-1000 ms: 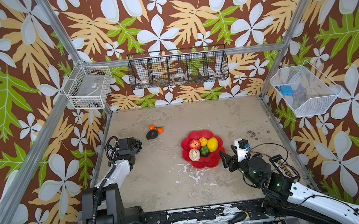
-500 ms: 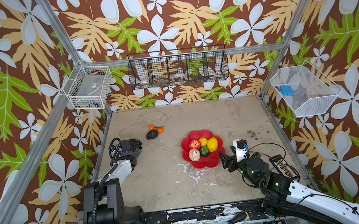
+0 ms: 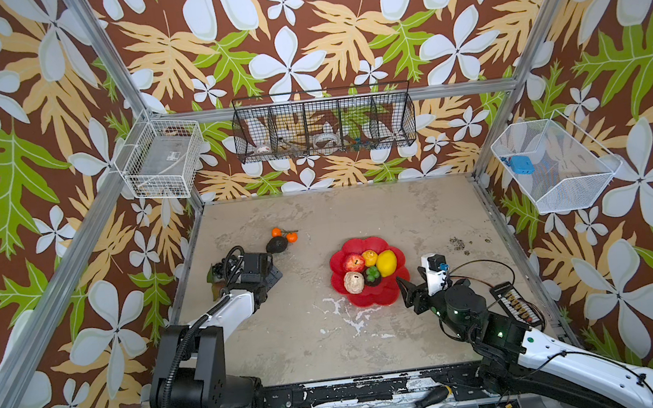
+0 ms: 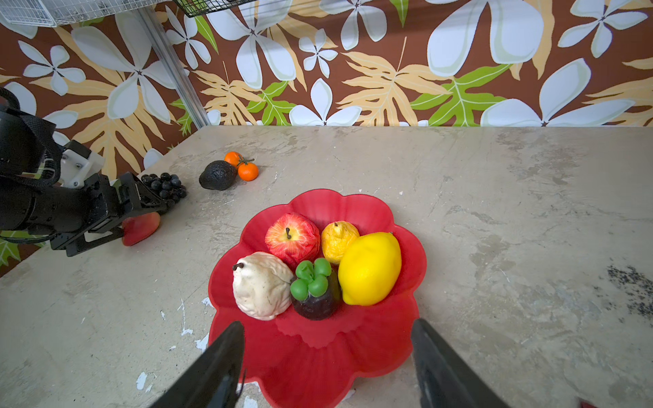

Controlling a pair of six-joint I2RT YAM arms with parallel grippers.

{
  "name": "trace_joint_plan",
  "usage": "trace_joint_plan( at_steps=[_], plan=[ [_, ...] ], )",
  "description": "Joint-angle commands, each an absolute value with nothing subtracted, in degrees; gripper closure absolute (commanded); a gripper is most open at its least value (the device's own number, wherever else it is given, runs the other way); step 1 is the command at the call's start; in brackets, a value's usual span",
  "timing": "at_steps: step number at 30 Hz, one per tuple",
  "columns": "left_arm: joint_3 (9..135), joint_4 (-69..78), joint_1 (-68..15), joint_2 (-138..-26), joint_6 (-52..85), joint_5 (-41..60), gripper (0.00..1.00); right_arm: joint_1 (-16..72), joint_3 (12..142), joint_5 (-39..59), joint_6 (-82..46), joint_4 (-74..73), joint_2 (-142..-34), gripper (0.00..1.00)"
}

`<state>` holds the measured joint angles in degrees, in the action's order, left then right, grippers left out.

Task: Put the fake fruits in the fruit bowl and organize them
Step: 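Lower the left gripper and close it on the red strawberry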

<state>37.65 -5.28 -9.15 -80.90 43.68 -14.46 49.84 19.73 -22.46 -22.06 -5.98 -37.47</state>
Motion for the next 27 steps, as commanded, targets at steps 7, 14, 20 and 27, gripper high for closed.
trace_joint_plan(
  at_steps=[7, 14, 20, 27],
  plan=[
    [37.26, -8.42, -10.53, -76.72, 41.49, -26.87, 0.00, 49.83, 19.78, -22.35, -22.15, -7.47, -38.50, 0.26],
    [39.71, -7.91, -10.29, -82.70, 40.91, -28.98, 0.00, 49.83, 19.76, -22.50, -22.15, -7.55, -38.67, 0.26],
    [39.98, -5.87, -9.57, -86.40, 38.75, -27.70, 0.00, 49.83, 19.75, -22.94, -22.06, -7.50, -38.76, 0.26],
    [41.26, -4.59, -9.58, -89.71, 36.39, -24.04, 0.07, 49.83, 19.78, -22.65, -22.06, -7.63, -39.02, 0.26]
  ],
)
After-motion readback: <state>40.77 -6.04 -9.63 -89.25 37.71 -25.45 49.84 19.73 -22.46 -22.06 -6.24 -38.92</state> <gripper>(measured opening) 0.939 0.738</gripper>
